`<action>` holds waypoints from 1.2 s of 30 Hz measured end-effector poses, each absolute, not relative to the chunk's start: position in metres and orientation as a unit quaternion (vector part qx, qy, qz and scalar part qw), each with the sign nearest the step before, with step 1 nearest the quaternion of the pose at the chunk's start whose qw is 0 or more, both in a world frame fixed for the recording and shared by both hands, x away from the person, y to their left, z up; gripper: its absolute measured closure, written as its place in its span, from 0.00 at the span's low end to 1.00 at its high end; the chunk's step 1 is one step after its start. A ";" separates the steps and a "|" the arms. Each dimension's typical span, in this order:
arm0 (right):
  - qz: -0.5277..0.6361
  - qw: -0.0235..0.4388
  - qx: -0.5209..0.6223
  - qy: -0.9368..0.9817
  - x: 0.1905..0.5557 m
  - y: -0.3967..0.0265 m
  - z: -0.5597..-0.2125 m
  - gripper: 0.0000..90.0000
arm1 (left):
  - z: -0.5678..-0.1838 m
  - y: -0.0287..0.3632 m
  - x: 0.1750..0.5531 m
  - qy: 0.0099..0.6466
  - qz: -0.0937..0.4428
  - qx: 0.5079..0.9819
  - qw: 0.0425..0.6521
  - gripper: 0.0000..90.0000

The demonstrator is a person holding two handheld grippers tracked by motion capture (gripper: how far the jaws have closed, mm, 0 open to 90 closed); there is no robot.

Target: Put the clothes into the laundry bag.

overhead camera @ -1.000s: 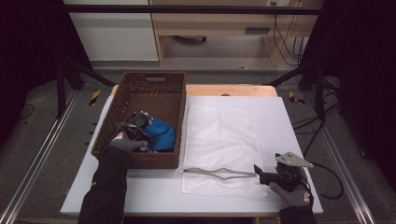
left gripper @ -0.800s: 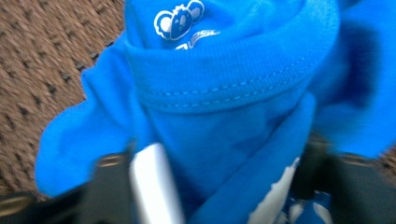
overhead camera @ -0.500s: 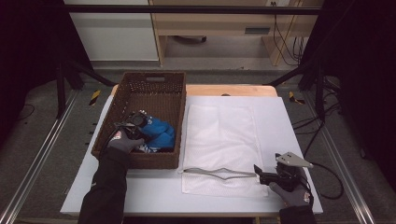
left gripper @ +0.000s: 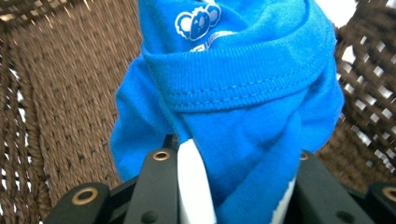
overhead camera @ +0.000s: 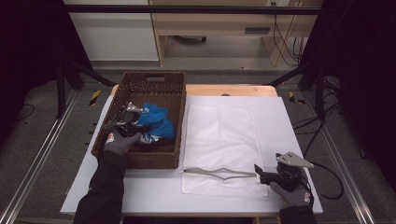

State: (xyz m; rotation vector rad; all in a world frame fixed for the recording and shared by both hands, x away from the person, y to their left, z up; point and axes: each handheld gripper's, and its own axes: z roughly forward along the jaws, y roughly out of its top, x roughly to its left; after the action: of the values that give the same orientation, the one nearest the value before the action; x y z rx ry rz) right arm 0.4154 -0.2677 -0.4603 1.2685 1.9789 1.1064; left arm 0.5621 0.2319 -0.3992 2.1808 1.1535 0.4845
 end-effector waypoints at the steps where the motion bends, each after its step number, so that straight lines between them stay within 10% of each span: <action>1: 0.410 0.269 0.470 0.734 0.415 -0.268 -0.460 0.08 | -0.397 0.234 0.561 0.437 0.187 0.820 0.318 0.76; 36: 0.415 0.278 0.475 0.725 0.414 -0.272 -0.458 0.07 | -0.348 0.247 0.535 0.460 0.248 0.728 0.444 0.77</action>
State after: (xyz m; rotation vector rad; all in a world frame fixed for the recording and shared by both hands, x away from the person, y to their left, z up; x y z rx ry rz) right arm 0.4143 -0.2717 -0.4580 1.2748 1.9448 1.1131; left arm 0.5352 0.2472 -0.3477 1.8047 1.1409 0.6151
